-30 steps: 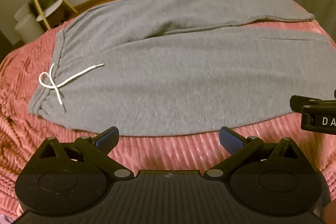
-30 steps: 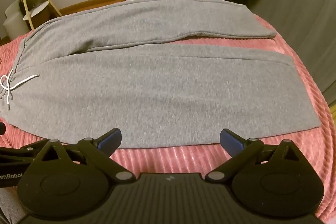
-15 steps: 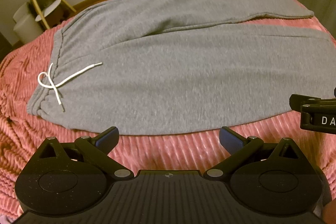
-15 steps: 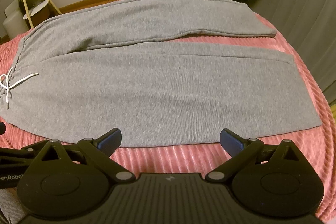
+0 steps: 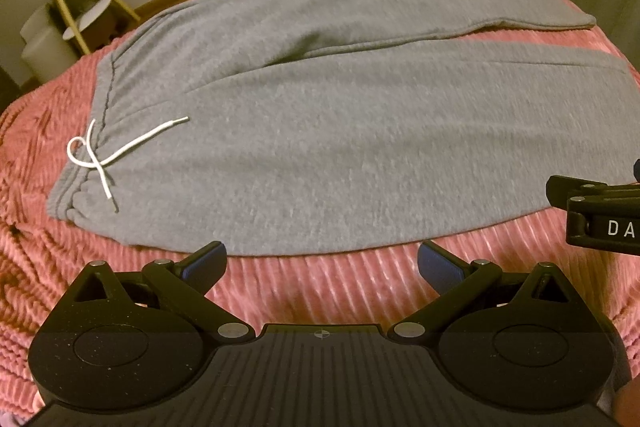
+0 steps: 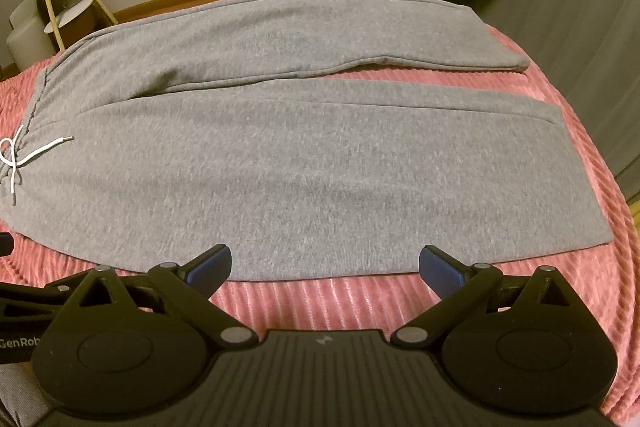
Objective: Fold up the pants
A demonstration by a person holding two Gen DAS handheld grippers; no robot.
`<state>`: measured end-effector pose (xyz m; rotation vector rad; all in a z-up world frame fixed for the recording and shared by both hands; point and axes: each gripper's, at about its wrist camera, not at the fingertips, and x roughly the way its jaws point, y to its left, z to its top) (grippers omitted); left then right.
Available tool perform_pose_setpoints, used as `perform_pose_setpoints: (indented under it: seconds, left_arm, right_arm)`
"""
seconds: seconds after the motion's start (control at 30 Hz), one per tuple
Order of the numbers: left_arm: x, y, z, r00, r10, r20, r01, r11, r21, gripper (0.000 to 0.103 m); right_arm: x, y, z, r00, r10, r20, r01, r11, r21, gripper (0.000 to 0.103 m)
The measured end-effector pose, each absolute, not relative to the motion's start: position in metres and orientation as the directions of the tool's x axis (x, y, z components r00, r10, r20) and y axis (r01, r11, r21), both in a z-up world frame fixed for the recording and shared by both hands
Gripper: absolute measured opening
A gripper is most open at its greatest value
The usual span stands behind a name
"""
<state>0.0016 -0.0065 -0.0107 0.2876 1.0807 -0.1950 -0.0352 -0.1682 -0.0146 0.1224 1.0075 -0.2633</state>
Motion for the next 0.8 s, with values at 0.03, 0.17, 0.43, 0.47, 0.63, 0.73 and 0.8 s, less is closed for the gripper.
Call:
perform_pose_setpoints:
  seconds: [0.03, 0.17, 0.43, 0.47, 0.63, 0.73, 0.8]
  left_arm:
    - [0.0019, -0.0065, -0.0108, 0.458, -0.016, -0.889, 0.295, 0.946, 0.135, 0.103]
    - [0.0022, -0.0065, -0.0108, 0.456, -0.013, -0.890, 0.295, 0.946, 0.137, 0.103]
    - [0.0029, -0.0070, -0.0112, 0.449, -0.014, -0.893, 0.297, 0.945, 0.135, 0.103]
    - [0.0034, -0.0071, -0.0115, 0.446, -0.014, -0.895, 0.298, 0.945, 0.134, 0.103]
    - [0.0042, -0.0067, -0.0120, 0.444, -0.014, -0.896, 0.298, 0.945, 0.133, 0.103]
    - [0.0051, -0.0069, -0.0125, 0.441, -0.013, -0.897, 0.298, 0.945, 0.133, 0.103]
    - [0.0056, -0.0069, -0.0128, 0.440, -0.013, -0.898, 0.298, 0.945, 0.132, 0.103]
  right_arm:
    - [-0.0345, -0.1673, -0.0141, 0.505, -0.162, -0.848, 0.274, 0.962, -0.020, 0.100]
    - [-0.0345, -0.1675, -0.0142, 0.507, -0.159, -0.847, 0.268, 0.963, -0.020, 0.100]
    - [-0.0329, -0.1671, -0.0149, 0.505, -0.157, -0.849, 0.264, 0.964, -0.022, 0.100]
    - [-0.0327, -0.1667, -0.0149, 0.504, -0.158, -0.849, 0.264, 0.964, -0.023, 0.100]
    - [-0.0325, -0.1655, -0.0149, 0.505, -0.157, -0.849, 0.262, 0.965, -0.023, 0.100]
    - [-0.0315, -0.1648, -0.0157, 0.503, -0.156, -0.850, 0.260, 0.965, -0.024, 0.100]
    - [-0.0311, -0.1645, -0.0162, 0.501, -0.155, -0.851, 0.259, 0.966, -0.023, 0.100]
